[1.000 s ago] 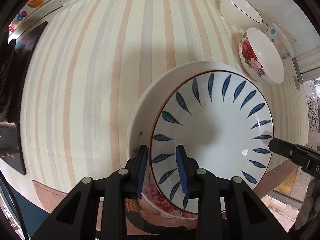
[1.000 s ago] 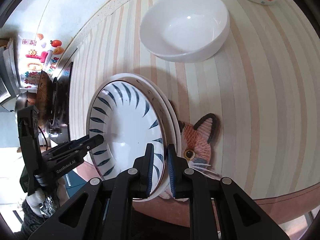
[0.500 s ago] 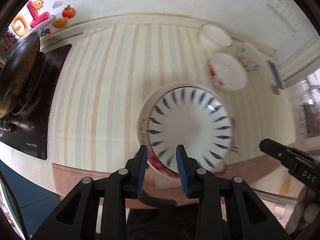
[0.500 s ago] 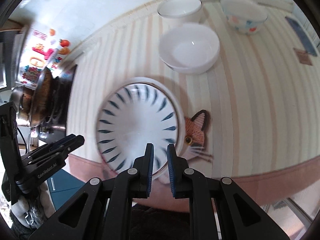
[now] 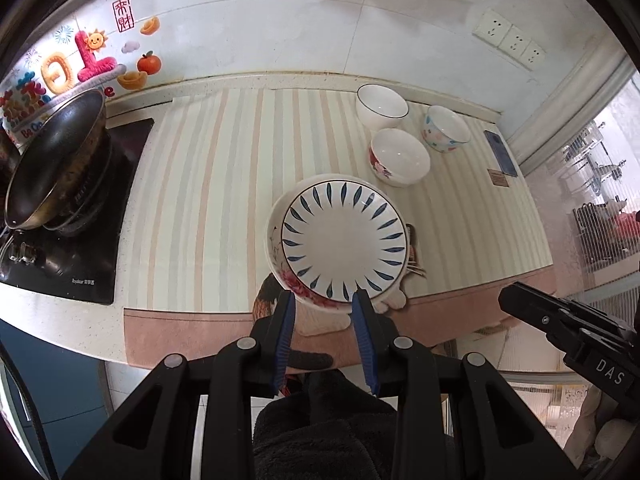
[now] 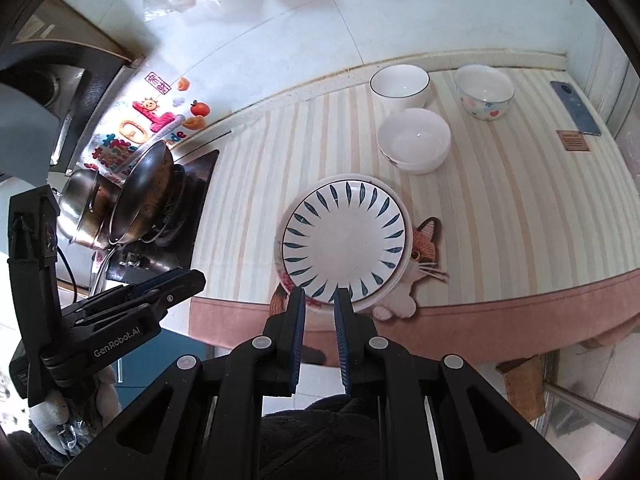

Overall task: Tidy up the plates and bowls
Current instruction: 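Carry the plate stack with the right tool to the cat-print cloth, release, then grasp the plain white bowl rim with the right tool and lift it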

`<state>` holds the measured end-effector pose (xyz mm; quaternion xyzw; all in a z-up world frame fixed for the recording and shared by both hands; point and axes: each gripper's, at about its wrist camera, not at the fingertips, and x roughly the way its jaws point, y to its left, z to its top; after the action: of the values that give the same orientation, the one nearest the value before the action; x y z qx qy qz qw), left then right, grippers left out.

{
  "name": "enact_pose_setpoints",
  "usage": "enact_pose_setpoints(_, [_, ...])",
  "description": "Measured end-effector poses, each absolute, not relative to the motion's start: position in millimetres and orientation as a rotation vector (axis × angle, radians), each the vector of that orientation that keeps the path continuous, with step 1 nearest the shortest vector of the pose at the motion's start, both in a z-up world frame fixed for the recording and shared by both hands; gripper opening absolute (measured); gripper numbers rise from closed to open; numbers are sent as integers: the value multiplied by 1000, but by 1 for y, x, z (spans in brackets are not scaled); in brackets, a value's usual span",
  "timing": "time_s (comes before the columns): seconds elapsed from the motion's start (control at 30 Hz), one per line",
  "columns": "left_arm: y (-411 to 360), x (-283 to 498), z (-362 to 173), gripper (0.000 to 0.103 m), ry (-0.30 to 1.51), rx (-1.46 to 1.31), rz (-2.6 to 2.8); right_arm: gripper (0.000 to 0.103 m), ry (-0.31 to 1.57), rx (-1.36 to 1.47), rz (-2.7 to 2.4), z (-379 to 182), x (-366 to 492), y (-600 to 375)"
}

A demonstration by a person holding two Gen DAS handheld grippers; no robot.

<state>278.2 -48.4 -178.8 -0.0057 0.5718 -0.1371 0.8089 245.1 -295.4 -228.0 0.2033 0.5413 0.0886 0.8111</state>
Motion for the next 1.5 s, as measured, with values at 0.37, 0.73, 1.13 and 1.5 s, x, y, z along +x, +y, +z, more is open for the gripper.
enact_pose_setpoints(0.37, [-65,291,-178,30,1205,-43,-261,30,1144,513,195,-228,237,-316])
enact_pose_setpoints(0.73, [-129,420,-261,34,1352,-181,-180,37,1211,588,171,-297,339,-413])
enact_pose_setpoints(1.13, [-188,527,-358,34,1514,-255,-151,37,1375,588,218,-412,494,-481])
enact_pose_setpoints(1.5, [-216,534,-368,25,1499,-178,-213,16,1429,545,273,-461,524,-464])
